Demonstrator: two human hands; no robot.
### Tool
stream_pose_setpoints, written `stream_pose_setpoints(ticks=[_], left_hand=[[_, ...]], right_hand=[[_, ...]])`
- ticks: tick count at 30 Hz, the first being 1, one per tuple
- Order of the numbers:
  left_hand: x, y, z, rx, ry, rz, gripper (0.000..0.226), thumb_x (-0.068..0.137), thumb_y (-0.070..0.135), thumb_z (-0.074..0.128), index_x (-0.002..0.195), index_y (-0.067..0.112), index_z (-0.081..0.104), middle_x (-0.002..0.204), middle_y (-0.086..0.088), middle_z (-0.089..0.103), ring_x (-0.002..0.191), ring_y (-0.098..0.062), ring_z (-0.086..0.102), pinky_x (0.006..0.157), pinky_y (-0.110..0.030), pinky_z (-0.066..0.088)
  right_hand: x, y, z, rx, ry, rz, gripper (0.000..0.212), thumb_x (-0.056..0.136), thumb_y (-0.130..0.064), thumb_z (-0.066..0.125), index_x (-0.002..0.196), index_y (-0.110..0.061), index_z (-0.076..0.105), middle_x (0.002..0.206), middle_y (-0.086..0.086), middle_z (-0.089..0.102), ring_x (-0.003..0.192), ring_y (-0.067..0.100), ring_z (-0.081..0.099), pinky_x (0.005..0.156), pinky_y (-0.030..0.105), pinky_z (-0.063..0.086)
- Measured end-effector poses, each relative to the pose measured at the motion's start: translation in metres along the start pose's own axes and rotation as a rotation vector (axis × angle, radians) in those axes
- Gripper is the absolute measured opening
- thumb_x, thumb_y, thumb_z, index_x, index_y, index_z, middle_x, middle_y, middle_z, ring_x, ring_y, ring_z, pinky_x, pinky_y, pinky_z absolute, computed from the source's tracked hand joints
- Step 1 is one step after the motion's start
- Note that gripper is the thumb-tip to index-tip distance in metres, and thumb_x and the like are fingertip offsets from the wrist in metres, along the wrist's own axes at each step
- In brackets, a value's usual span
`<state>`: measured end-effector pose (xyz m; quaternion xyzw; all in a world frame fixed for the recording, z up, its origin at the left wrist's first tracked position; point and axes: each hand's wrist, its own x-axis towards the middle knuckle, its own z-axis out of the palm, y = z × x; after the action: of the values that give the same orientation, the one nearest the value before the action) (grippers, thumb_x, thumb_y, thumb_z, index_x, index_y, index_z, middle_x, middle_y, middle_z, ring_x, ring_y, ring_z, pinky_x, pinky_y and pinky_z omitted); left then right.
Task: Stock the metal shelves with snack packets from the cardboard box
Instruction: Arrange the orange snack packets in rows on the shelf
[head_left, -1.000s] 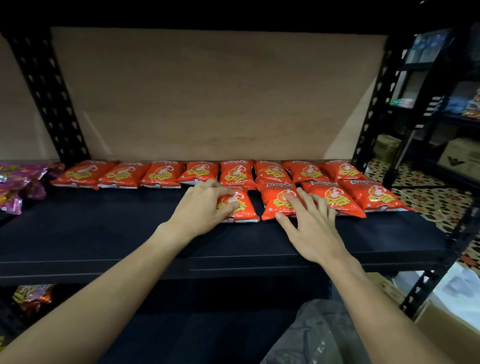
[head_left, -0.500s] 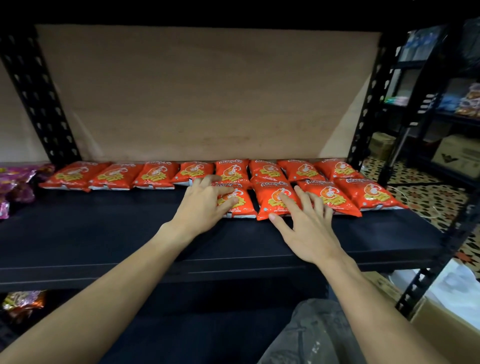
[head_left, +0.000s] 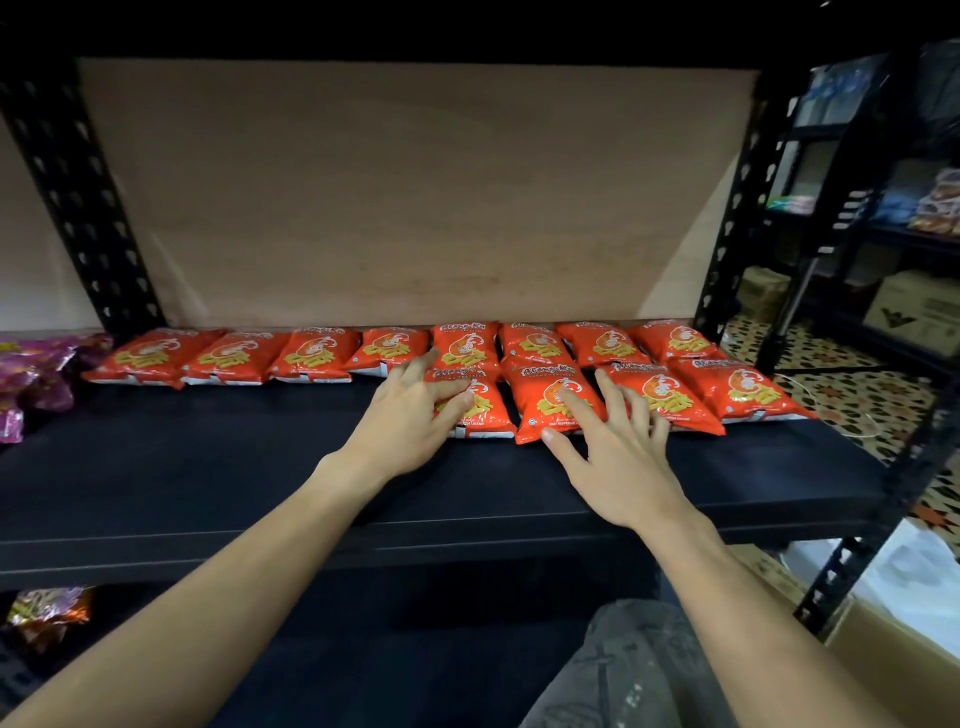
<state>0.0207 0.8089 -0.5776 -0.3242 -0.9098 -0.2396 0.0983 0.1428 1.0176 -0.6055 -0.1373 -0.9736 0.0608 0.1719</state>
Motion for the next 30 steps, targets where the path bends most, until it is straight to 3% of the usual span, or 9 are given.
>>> stream_pose_setpoints(ticks=[9, 16, 18, 20, 25, 30], left_hand=[[-0.009, 0.005, -0.01, 0.002, -0.005, 0.028, 0.047, 0.102, 0.045, 0.043, 0.147, 0.03, 0.044, 0.164, -0.005, 0.013, 0.149, -0.026, 0.015, 0.119, -0.039, 0.016], [-0.026, 0.041, -0.013, -0.204, 0.049, 0.151, 0.034, 0.097, 0.036, 0.057, 0.129, 0.024, 0.062, 0.157, 0.003, 0.03, 0.146, -0.016, 0.023, 0.117, -0.034, 0.026], [-0.034, 0.06, -0.007, -0.284, 0.06, 0.231, 0.024, 0.096, 0.034, 0.059, 0.117, 0.026, 0.067, 0.148, 0.008, 0.041, 0.138, -0.011, 0.035, 0.106, -0.019, 0.036], [-0.046, 0.082, 0.005, -0.375, 0.038, 0.303, 0.018, 0.095, 0.032, 0.06, 0.11, 0.028, 0.069, 0.137, 0.011, 0.052, 0.125, -0.005, 0.047, 0.086, -0.004, 0.037], [-0.074, 0.151, 0.069, -0.536, -0.232, 0.533, 0.016, 0.094, 0.022, 0.063, 0.108, 0.02, 0.071, 0.112, 0.012, 0.066, 0.097, -0.002, 0.063, 0.078, -0.01, 0.043], [-0.102, 0.201, 0.163, -0.412, -0.593, 0.724, 0.021, 0.093, 0.028, 0.065, 0.11, 0.016, 0.071, 0.105, 0.004, 0.068, 0.094, -0.005, 0.063, 0.087, -0.025, 0.048]], right_hand=[[-0.004, -0.001, -0.002, 0.06, 0.069, -0.008, 0.054, 0.102, -0.053, 0.029, 0.154, -0.036, 0.026, 0.166, 0.003, 0.009, 0.148, 0.026, 0.007, 0.117, 0.051, 0.012], [-0.033, 0.006, -0.017, 0.275, 0.142, 0.052, 0.045, 0.104, -0.046, 0.035, 0.147, -0.033, 0.039, 0.162, -0.002, 0.017, 0.145, 0.018, 0.007, 0.117, 0.046, 0.008], [-0.055, 0.015, -0.022, 0.282, 0.182, 0.089, 0.043, 0.103, -0.045, 0.038, 0.145, -0.033, 0.041, 0.161, -0.004, 0.02, 0.143, 0.017, 0.01, 0.116, 0.045, 0.01], [-0.085, 0.028, -0.027, 0.289, 0.193, 0.146, 0.043, 0.103, -0.044, 0.039, 0.144, -0.034, 0.042, 0.16, -0.006, 0.022, 0.143, 0.014, 0.011, 0.115, 0.04, 0.009], [-0.191, 0.083, -0.029, 0.269, 0.145, 0.357, 0.038, 0.102, -0.043, 0.044, 0.139, -0.035, 0.047, 0.153, -0.01, 0.032, 0.14, 0.013, 0.02, 0.107, 0.031, 0.012], [-0.303, 0.137, -0.014, 0.193, -0.154, 0.685, 0.047, 0.096, -0.052, 0.05, 0.134, -0.025, 0.053, 0.143, 0.001, 0.045, 0.134, 0.023, 0.037, 0.108, 0.04, 0.028]])
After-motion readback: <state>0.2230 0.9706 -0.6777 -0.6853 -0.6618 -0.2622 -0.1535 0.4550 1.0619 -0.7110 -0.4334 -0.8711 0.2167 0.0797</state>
